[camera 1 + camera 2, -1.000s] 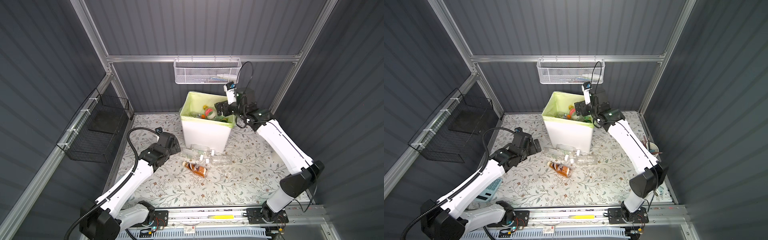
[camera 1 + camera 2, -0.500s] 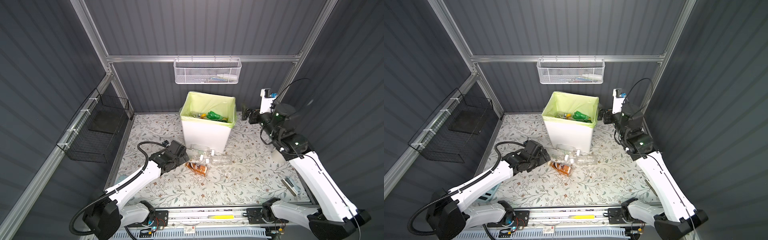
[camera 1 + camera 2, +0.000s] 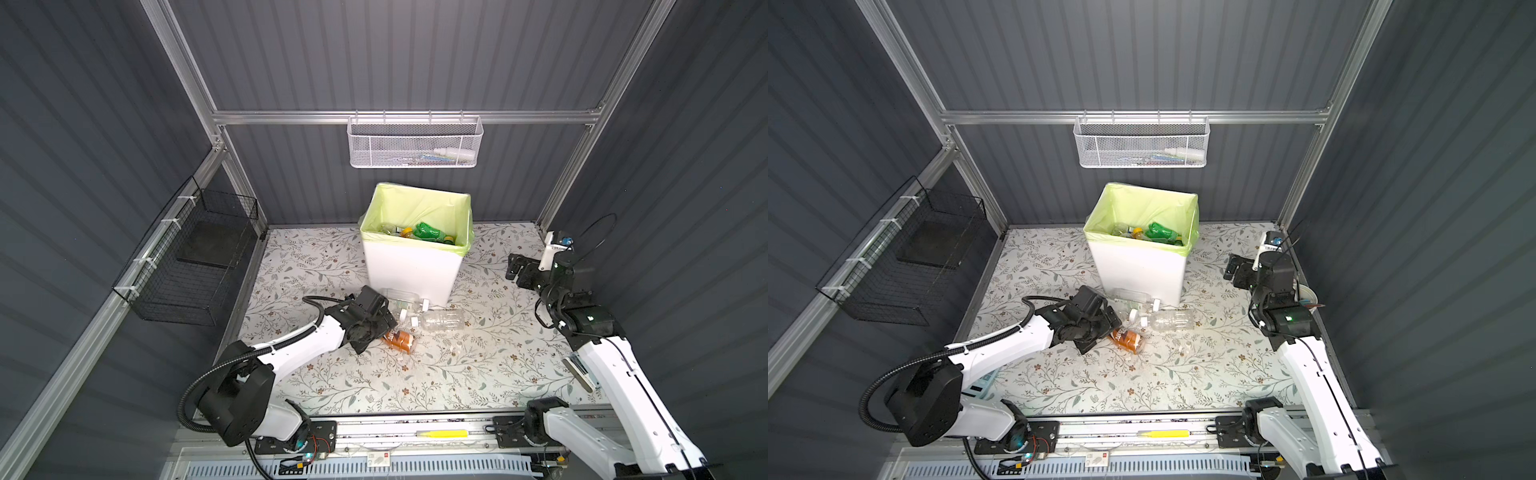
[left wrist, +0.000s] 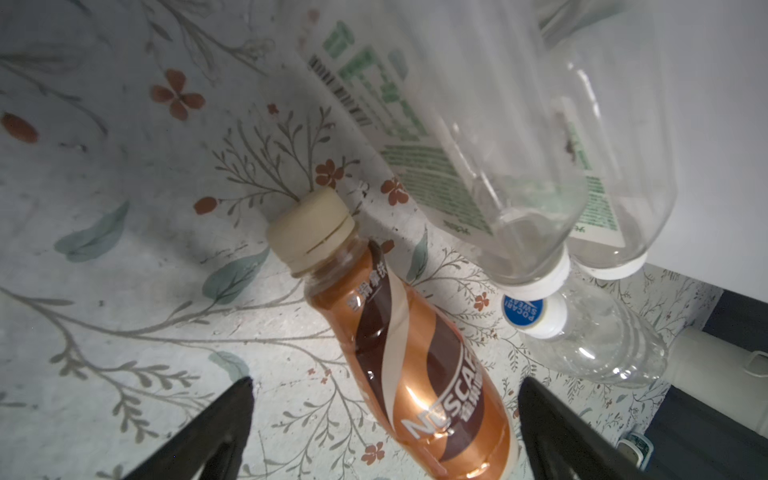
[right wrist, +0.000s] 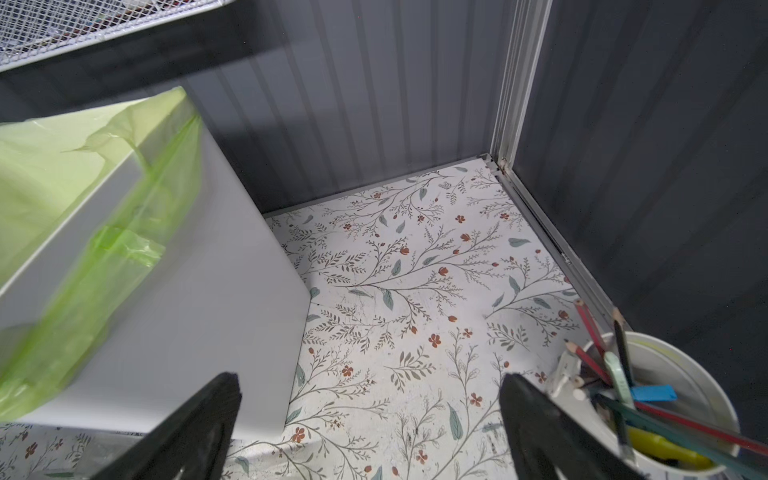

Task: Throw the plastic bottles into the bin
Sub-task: 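Withdraw the right gripper while the left gripper lowers onto the brown Nescafe bottle, then close the left gripper on the brown Nescafe bottle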

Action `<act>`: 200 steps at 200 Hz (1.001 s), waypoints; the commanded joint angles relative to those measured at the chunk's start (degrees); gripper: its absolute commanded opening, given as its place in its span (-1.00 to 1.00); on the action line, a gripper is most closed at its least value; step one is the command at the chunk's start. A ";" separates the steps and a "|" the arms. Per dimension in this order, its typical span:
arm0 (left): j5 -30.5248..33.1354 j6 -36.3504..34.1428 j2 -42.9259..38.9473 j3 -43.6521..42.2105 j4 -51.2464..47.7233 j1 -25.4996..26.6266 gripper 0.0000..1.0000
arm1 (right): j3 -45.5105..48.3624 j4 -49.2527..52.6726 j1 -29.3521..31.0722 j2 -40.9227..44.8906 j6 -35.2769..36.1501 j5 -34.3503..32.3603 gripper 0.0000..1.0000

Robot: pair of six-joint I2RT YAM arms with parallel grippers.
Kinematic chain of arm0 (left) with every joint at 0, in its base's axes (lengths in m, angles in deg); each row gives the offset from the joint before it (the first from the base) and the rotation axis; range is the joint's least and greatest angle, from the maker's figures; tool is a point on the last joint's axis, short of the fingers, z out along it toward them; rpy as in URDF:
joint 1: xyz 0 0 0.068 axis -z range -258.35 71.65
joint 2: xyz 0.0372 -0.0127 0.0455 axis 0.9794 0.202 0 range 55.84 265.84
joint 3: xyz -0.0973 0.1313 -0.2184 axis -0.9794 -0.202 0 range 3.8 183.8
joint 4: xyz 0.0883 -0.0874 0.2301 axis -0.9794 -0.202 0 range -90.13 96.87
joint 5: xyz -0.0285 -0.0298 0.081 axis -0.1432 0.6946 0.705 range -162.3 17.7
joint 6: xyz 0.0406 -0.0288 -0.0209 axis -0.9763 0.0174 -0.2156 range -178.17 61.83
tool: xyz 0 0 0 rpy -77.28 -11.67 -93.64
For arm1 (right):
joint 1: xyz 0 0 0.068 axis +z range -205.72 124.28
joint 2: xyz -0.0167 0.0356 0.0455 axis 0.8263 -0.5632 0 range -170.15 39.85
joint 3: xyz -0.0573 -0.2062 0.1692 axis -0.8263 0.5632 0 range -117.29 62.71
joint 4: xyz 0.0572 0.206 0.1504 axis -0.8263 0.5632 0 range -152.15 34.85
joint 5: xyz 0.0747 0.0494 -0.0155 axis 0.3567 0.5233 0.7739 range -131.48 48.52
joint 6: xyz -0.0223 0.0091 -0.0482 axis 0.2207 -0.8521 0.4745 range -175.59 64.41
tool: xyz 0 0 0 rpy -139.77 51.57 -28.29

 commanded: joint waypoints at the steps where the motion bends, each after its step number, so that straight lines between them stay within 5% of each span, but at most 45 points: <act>1: -2.92 2.57 0.18 -1.68 1.64 0.33 0.96 | 1.85 -0.78 -0.83 0.98 -1.07 1.61 0.98; 102: -4.02 7.59 6.19 -4.10 9.48 1.05 0.82 | 6.57 -1.30 -3.75 4.23 0.93 2.46 0.98; 200: -2.65 9.04 2.80 -7.16 8.38 1.07 0.14 | 7.53 -0.83 -4.83 4.41 -0.33 3.51 0.98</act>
